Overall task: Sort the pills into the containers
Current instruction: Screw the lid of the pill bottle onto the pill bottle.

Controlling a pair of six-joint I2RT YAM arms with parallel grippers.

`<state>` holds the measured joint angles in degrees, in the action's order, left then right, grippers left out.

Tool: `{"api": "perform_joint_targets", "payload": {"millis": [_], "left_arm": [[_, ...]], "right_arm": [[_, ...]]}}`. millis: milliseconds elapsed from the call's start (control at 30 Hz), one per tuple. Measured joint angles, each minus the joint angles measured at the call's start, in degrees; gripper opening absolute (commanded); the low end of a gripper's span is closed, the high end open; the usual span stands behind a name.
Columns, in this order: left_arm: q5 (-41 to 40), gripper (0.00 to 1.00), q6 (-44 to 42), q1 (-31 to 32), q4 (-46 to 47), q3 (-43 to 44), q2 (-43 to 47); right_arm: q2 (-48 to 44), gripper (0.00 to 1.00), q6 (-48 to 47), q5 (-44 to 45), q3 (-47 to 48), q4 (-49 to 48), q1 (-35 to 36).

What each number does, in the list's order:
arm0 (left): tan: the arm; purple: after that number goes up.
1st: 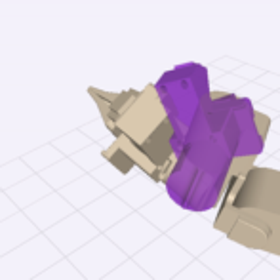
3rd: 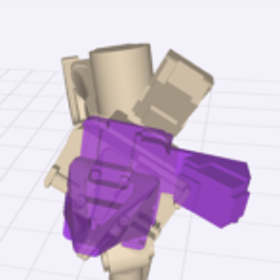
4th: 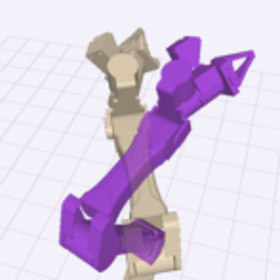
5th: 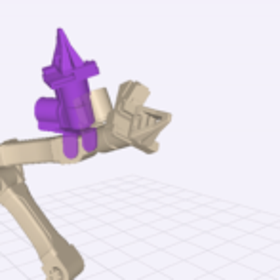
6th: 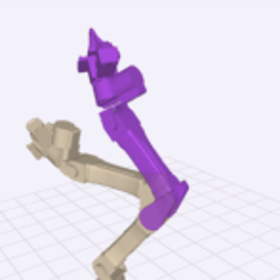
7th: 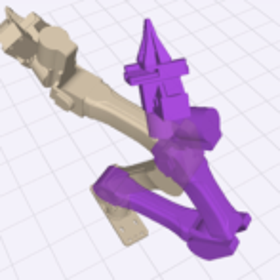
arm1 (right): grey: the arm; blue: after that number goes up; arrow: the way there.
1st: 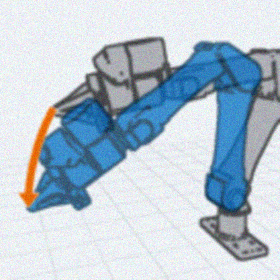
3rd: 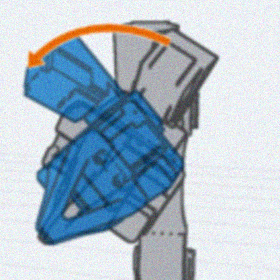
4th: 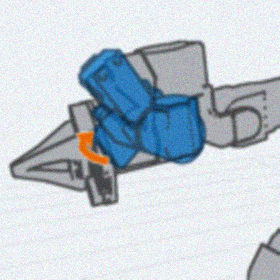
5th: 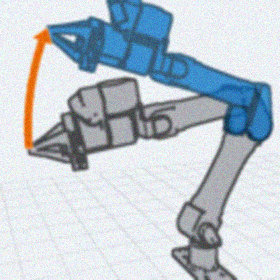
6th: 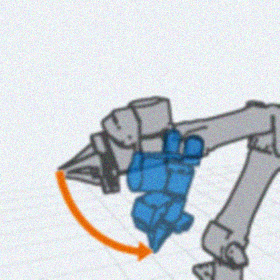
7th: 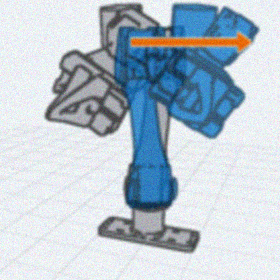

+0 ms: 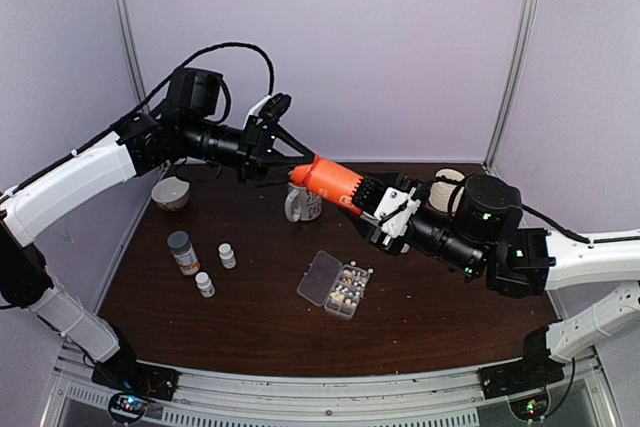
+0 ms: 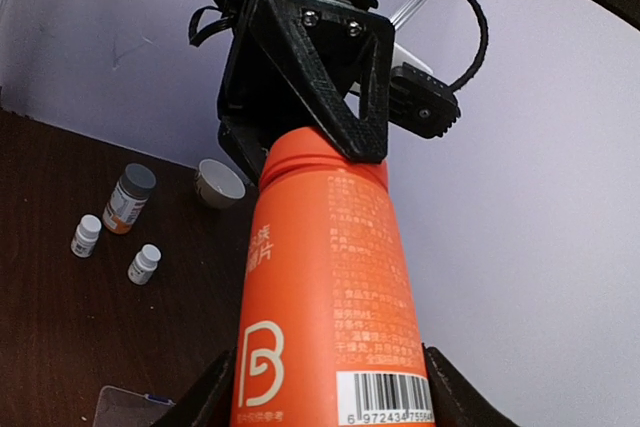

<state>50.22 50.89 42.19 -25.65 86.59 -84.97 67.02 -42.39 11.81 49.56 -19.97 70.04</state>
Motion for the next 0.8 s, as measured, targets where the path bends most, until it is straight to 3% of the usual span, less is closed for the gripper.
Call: {"api": "perform_joint_targets", "payload": {"millis": [267,600,700,800], "left_arm": [[0.94,0.38,2.19,0.00,6.82,-0.72,0.13],[1.29,0.38,5.55,0.15,11.91,-2.97,1.86],[1.27,0.37,4.72,0.15,11.87,-2.97,1.86],[1.40,0.35,2.97,0.09,12.24,-2.97,1.95]], "right_arm": [[0.00,0.00,13.97,-2.43,-1.86,-6.19,-1.09],[2.95,0.00,0.70,6.75,-3.02,-15.58,3.15],[2.67,0.00,2.34,5.70,-2.95,-14.82,2.45],[1.55,0.00,9.86,0.28,-1.53,-10.56,-0.11]]}}
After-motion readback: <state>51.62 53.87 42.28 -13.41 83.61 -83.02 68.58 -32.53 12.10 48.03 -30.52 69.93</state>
